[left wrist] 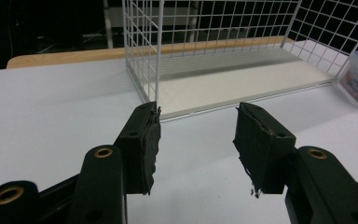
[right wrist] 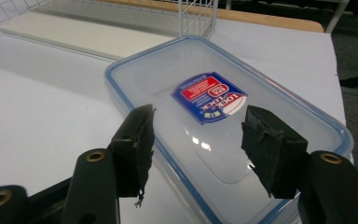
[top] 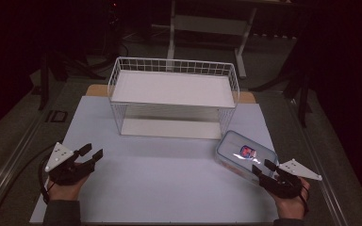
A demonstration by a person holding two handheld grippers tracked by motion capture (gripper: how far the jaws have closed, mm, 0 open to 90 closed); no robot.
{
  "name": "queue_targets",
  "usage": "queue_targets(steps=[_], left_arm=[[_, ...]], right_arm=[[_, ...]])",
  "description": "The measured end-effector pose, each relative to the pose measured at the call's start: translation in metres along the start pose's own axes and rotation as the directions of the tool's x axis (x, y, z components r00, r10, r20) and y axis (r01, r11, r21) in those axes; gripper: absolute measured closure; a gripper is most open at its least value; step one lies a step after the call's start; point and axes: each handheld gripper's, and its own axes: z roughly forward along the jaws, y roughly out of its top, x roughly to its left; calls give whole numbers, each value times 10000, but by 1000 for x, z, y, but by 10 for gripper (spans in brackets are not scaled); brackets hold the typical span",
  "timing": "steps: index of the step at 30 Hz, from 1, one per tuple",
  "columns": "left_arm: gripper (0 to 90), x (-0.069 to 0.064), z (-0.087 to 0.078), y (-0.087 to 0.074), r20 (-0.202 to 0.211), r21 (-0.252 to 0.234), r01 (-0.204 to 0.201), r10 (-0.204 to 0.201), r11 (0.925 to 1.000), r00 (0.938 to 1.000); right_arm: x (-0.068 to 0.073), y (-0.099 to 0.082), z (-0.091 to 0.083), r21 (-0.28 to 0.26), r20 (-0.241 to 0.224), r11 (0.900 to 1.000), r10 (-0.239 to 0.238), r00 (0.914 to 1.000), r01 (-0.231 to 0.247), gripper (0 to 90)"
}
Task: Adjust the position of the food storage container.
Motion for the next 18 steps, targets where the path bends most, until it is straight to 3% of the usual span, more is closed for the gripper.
queue_targets(steps=[12,13,15,16,18], left_arm=[[483,-6,0,0,-111,4,-289,289,9996,9995],[484,-5,-1,0,-141,9,-280,280,9996,9995],[484,-4,-2,-1,-169,-4,-235,235,9997,9996],[484,-4,-3,-1,-235,-36,-190,189,9998,9995],[485,-3,-3,-1,-241,-49,-167,166,9998,9996]], right_arm=[[-7,0,-1,-214,470,9984,538,9974,-529,490],[-14,-1,1,-178,768,9956,927,9927,-916,616],[-17,-1,1,-240,871,9941,1072,9904,-1055,662],[-23,-2,0,-476,1019,9894,1416,9847,-1373,788],[-29,-3,-1,-546,1299,9870,1572,9790,-1513,863]])
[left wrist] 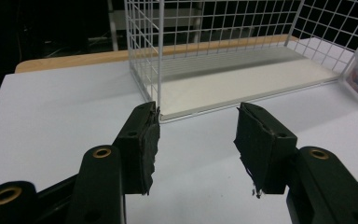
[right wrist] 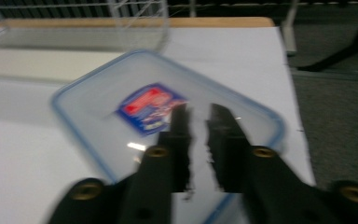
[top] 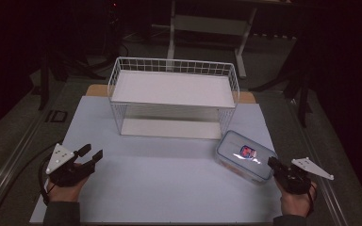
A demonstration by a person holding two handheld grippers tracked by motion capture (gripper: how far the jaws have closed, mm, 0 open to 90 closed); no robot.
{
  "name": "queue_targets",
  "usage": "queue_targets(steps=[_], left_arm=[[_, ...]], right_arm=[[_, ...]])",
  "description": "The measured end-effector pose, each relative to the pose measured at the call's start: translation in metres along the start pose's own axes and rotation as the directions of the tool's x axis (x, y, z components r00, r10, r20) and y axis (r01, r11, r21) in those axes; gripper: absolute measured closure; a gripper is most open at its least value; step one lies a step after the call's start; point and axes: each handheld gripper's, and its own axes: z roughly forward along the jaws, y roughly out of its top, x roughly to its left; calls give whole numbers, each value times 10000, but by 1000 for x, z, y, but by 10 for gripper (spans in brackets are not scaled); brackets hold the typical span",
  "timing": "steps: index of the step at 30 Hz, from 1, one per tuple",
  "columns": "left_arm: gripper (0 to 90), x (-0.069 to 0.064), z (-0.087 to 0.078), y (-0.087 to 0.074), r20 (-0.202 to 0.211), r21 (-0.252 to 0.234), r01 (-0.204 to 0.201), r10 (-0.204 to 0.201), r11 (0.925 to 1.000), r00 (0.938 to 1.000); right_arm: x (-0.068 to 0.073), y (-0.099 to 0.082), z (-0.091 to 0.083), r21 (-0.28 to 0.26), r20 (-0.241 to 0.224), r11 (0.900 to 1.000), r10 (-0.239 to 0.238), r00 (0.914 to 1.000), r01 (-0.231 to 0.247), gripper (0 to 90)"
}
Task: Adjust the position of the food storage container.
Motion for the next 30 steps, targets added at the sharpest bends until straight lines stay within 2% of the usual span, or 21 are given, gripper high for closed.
queue_targets(steps=[1,2,6,9,12,13,18,22,26,29,30], left_arm=[[485,0,0,0,0,-4,22,-22,10000,10000],[485,0,0,0,-4,11,-1,1,10000,10000],[485,-2,1,0,7,52,-92,92,9999,10000],[485,-4,2,0,18,83,-181,181,9998,9998],[486,-4,3,0,9,142,-207,207,9997,9998],[486,-4,3,-1,2,150,-220,220,9996,9998],[488,-4,3,-1,-27,155,-250,250,9996,9997],[489,-4,4,-1,-17,184,-210,210,9996,9998],[490,-6,7,-1,43,252,-344,343,9991,9994],[490,-6,7,0,66,237,-346,345,9991,9994],[490,-6,7,0,64,236,-339,338,9991,9994]], right_arm=[[0,0,0,0,0,10000,0,10000,0,863],[-2,-1,0,23,157,10000,62,9999,-63,890],[-13,-4,2,141,752,9989,431,9962,-443,899],[-17,-5,3,178,902,9977,639,9939,-658,898],[-23,-6,9,347,1084,9938,1013,9889,-1056,899],[-26,-7,14,566,1347,9907,1150,9842,-1235,899],[-32,-4,24,865,1704,9850,1328,9764,-1491,900],[-35,2,29,1068,1862,9820,1342,9733,-1558,900],[-39,5,32,1119,1815,9802,1415,9732,-1634,900],[-38,11,35,1011,1839,9827,1350,9736,-1553,900],[-37,14,37,960,1687,9843,1304,9770,-1480,899]])
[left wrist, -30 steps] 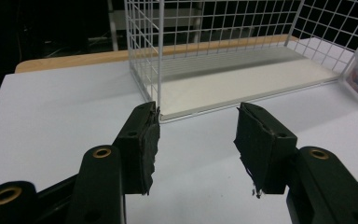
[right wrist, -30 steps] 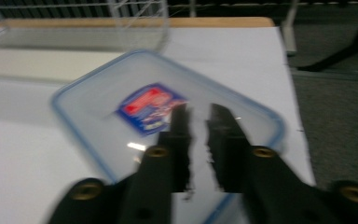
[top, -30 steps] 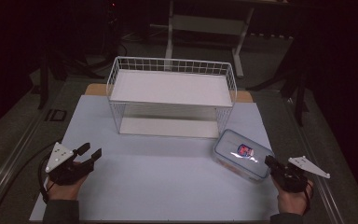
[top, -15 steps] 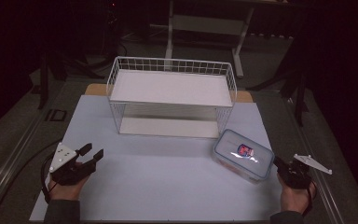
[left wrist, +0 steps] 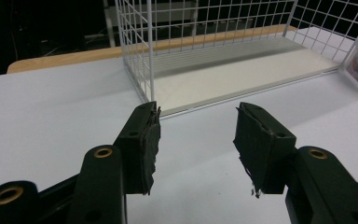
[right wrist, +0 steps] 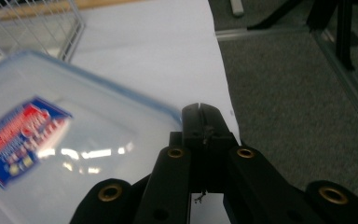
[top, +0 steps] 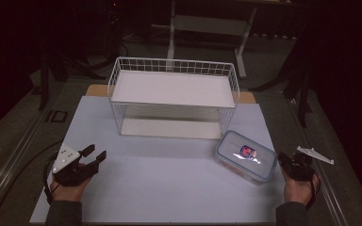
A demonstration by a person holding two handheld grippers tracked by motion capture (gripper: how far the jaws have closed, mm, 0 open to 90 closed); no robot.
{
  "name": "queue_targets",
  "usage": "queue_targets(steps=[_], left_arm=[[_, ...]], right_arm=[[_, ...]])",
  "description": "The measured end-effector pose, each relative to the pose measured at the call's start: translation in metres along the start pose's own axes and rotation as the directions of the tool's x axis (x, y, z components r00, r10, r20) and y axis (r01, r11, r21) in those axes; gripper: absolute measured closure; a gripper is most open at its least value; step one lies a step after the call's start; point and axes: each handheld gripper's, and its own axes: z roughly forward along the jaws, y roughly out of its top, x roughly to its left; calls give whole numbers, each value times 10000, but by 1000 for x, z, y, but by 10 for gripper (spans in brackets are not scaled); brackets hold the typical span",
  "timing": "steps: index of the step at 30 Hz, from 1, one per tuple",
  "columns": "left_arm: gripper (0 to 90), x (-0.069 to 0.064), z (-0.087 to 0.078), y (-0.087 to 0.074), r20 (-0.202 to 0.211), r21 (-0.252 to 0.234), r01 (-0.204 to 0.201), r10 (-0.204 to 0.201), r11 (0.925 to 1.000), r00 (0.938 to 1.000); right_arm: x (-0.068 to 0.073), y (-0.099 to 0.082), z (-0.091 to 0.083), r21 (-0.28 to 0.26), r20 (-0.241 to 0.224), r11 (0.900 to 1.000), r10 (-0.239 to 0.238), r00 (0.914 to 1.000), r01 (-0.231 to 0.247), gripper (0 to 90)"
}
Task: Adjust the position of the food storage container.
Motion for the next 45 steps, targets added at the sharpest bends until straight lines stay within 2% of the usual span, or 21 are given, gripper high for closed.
queue_targets(steps=[5,13,19,23,31,35,37,41,45], left_arm=[[490,1,-1,0,-4,-51,60,-60,10000,10000],[492,3,-3,-2,-15,-45,89,-89,10000,10000],[494,2,-3,-2,-22,-11,43,-43,10000,10000],[494,1,-2,-2,-17,3,18,-17,10000,10000],[496,2,-3,-2,-33,-18,24,-24,10000,10000],[496,2,-4,-2,-58,-59,52,-52,10000,10000],[497,3,-4,-3,-65,-56,73,-73,10000,10000],[497,3,-3,-3,-72,-14,96,-96,10000,9999],[498,2,-5,-2,-87,-50,31,-32,10000,10000]], right_arm=[[20,19,16,141,-212,9967,-798,9966,801,899],[36,28,40,713,-332,9909,-1119,9932,1141,900],[41,34,50,932,-605,9906,-945,9937,999,900],[49,39,57,1183,-546,9827,-1370,9891,1426,900],[63,47,65,1391,-874,9706,-1853,9788,1962,900],[61,47,72,1603,-633,9722,-1624,9847,1706,900],[59,48,73,1659,-733,9748,-1389,9876,1494,900],[60,48,75,1946,-1032,9689,-1346,9855,1527,900],[68,44,76,2045,-1219,9604,-1670,9784,1894,900]])
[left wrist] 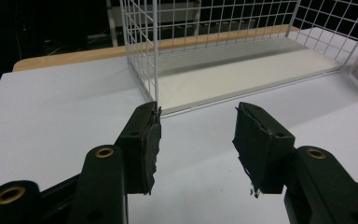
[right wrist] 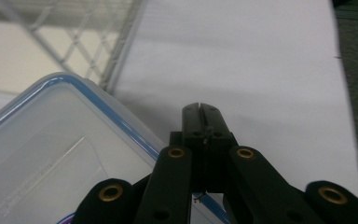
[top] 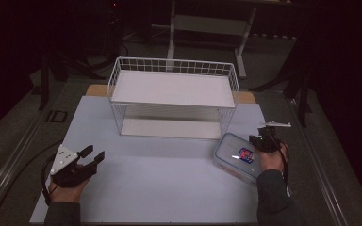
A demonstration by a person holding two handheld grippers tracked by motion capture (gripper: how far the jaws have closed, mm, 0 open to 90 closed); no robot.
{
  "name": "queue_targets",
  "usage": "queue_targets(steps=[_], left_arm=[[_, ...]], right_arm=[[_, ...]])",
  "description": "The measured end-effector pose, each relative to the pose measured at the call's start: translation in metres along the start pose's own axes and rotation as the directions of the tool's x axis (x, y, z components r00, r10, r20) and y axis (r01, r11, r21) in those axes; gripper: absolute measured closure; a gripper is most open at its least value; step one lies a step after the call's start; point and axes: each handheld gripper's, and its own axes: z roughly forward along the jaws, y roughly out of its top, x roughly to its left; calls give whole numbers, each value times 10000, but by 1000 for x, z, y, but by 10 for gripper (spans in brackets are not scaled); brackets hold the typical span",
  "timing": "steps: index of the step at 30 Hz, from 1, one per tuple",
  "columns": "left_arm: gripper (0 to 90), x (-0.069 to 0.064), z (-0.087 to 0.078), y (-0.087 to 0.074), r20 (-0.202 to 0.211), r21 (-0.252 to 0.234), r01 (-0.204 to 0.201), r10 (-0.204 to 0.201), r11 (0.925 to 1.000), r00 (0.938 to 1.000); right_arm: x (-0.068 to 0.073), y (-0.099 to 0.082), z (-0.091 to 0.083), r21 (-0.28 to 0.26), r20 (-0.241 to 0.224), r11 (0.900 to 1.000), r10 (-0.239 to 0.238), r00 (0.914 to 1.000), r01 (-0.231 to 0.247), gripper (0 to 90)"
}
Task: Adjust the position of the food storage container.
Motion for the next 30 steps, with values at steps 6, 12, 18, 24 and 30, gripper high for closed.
queue_targets(steps=[6,12,18,24,30], left_arm=[[499,0,0,0,-13,-22,10,-10,10000,10000],[499,1,1,0,-1,-26,27,-27,10000,10000],[499,-1,1,1,-7,-54,4,-4,10000,10000],[499,-1,1,1,-3,-50,-35,35,10000,10000],[499,-1,1,1,-26,-70,-29,28,10000,10000]], right_arm=[[17,-6,-5,-112,-797,9969,-783,9937,777,900],[7,-17,-28,-1005,-967,9937,-588,9936,490,900],[-13,-37,-52,-1490,-875,9888,-80,9961,-52,900],[-22,-54,-71,-1880,-786,9814,236,9966,-381,900],[-30,-69,-83,-1915,-297,9803,435,9986,-484,900]])
